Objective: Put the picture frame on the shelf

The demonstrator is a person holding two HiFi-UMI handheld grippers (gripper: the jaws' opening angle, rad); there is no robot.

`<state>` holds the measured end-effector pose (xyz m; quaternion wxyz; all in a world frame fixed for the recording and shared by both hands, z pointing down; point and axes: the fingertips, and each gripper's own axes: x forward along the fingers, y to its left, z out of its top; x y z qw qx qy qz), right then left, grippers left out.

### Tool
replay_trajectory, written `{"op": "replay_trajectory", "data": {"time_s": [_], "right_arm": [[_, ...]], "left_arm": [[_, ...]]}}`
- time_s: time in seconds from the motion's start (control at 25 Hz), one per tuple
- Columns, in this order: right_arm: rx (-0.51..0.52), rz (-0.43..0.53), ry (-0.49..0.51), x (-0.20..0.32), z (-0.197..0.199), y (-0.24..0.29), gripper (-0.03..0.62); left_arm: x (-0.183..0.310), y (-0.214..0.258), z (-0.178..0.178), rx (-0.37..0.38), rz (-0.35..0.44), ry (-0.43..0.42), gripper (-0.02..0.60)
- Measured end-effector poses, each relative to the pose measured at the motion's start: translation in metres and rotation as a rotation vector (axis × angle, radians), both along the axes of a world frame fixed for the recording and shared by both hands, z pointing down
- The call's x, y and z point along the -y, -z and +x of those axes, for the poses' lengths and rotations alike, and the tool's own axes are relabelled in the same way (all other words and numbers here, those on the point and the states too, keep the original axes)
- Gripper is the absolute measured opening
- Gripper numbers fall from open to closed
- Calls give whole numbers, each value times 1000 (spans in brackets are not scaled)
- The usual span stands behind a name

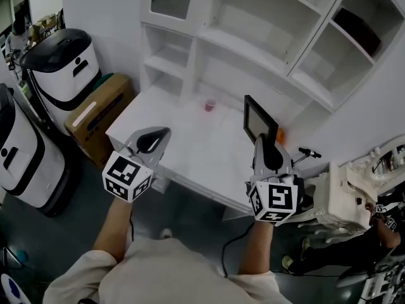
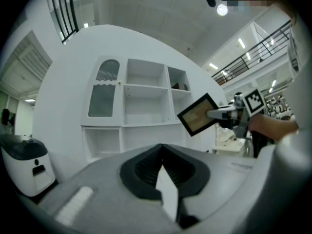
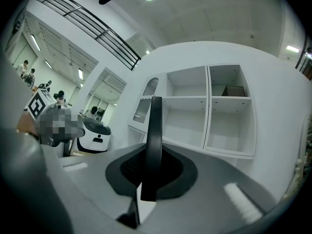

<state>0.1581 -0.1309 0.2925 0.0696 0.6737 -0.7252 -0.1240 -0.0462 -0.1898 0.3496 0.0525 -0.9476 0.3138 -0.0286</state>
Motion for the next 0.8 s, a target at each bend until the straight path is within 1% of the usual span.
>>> {"op": "replay_trajectory", "data": {"time_s": [0.12,0.32,0.52,0.68,0.8], "right_arm": [[-9,8,-1,17,-1,4,18],[-65,30,4,49,-3,20,18],[-101,57,-4,76,3,35,18],[-125,64,-13,104,14,45,18],[-130,83,-8,125,20,57,18]], "left_arm": [[13,-2,0,1,-3,-8,0],[30,-6,4,27,-3,-24,0],[44,-8,3,21,-12,-27,0],[57,-11,3,60,4,-5,0],[71,-11,1,64,6,12,0]]}}
